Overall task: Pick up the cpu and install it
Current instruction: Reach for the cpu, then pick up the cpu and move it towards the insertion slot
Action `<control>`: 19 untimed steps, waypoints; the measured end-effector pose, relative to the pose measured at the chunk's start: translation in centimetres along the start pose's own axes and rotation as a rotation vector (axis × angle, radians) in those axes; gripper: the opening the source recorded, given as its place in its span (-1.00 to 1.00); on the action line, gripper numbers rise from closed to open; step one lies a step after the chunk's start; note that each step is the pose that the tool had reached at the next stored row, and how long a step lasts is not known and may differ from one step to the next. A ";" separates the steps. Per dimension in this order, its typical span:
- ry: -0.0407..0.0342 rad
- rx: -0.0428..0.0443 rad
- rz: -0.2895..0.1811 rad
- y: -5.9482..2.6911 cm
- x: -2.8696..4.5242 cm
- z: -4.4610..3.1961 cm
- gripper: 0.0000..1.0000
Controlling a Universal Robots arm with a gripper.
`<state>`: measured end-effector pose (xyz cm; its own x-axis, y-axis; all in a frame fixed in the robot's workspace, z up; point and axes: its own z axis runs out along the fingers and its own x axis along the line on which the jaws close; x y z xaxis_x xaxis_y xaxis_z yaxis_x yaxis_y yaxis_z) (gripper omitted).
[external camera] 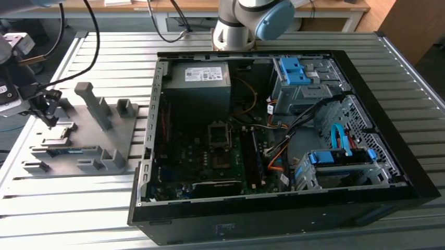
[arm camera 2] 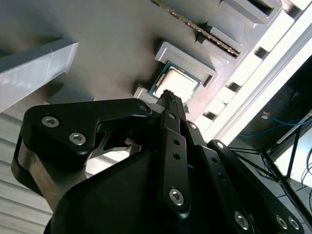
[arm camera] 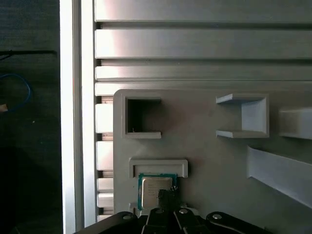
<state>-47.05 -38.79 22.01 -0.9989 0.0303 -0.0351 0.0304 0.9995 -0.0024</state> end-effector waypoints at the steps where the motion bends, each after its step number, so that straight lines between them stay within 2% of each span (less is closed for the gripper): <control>1: -0.0001 0.0002 0.000 0.00 0.06 0.03 -0.80; 16: -0.0001 0.0003 0.000 0.01 0.09 0.09 -0.77; 18: -0.0002 0.0003 0.000 0.01 0.09 0.09 -0.55; 19: -0.0002 0.0003 0.000 0.01 0.09 0.10 -0.55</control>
<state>-47.13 -38.78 21.91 -0.9989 0.0302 -0.0353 0.0304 0.9995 -0.0027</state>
